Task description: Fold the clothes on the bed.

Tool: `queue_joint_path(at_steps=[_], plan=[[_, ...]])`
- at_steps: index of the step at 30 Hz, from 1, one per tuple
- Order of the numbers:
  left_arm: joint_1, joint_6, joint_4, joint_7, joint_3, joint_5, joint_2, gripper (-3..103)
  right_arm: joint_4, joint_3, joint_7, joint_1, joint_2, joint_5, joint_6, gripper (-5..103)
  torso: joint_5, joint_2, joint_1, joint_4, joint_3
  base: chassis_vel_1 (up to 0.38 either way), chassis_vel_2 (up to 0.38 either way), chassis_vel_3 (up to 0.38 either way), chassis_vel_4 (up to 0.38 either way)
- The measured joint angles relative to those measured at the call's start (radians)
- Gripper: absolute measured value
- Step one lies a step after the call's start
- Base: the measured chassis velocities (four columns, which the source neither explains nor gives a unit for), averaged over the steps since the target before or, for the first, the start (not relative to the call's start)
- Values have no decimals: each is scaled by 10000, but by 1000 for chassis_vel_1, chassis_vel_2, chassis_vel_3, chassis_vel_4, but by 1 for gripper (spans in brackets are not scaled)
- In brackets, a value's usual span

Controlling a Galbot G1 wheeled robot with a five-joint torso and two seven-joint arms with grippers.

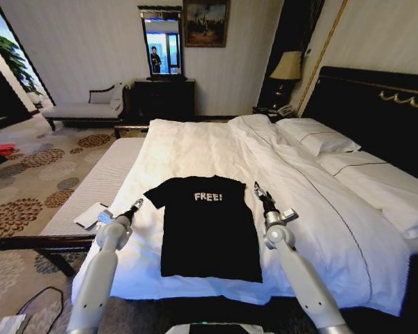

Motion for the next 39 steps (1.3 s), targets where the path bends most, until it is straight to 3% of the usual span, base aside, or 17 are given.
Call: queue_joint_path(at_steps=[19,28,32,39], plan=[[-2528,-502,3319,982,736,1420,-795,100,-586,-32,79,285,-48,32,-8,100,4,0,2,1,0,0,0,0,0],[-2916,-587,4002,1230,642,1959,-1063,103,-660,46,84,292,-296,86,14,100,3,0,2,-2,0,0,0,0,0],[-2936,-688,4051,1320,577,2055,-1077,96,-701,27,85,306,-302,88,20,100,0,0,1,-2,0,0,0,0,0],[-2867,-803,4037,1501,543,2168,-975,69,-810,-61,96,405,-254,84,27,100,-1,0,2,-1,0,0,0,0,0]])
